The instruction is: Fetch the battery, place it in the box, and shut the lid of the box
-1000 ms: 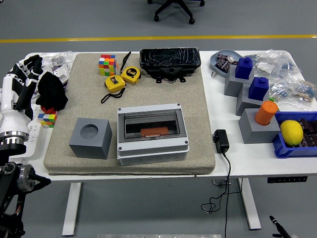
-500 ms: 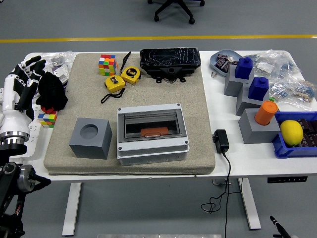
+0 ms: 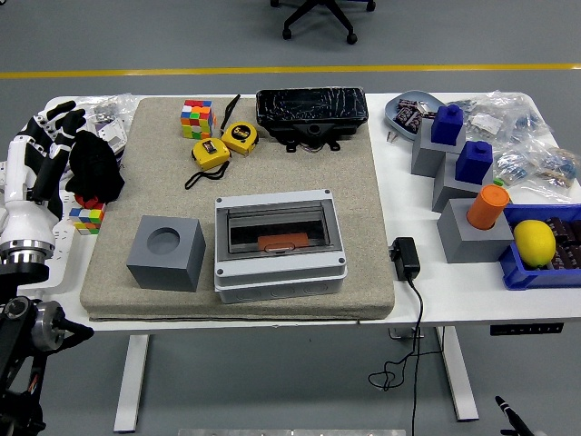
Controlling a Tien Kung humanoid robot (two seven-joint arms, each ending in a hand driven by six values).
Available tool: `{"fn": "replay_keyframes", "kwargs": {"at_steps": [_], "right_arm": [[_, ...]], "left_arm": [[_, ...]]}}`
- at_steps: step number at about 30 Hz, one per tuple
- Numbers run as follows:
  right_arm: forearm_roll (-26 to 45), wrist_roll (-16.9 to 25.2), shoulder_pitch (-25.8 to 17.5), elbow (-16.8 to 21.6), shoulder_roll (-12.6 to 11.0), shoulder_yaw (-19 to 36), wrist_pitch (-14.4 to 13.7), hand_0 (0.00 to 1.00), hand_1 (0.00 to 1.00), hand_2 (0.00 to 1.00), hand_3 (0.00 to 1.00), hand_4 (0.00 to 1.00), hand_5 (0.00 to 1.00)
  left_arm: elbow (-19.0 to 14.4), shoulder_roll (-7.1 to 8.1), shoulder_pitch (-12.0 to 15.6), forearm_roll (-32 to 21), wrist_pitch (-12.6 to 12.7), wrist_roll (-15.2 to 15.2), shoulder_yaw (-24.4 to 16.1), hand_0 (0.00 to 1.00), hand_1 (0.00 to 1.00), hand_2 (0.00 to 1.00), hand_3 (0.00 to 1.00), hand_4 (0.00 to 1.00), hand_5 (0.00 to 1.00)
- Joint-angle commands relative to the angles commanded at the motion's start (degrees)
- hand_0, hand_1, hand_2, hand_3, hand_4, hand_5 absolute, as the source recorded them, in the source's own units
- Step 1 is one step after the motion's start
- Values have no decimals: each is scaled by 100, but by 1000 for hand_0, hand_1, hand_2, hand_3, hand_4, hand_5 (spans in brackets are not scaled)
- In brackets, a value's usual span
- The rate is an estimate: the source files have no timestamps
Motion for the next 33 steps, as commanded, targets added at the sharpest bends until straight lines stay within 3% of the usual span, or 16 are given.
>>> {"fn": "replay_keyframes", "kwargs": {"at_steps": [33], "right_arm": [[32,-2,13,0,-3,-31,-5,939,795,739,779,998,998]], "left_arm": [[-4,8,-10,19,27,3,3,700,701,661,663,998,634]]}}
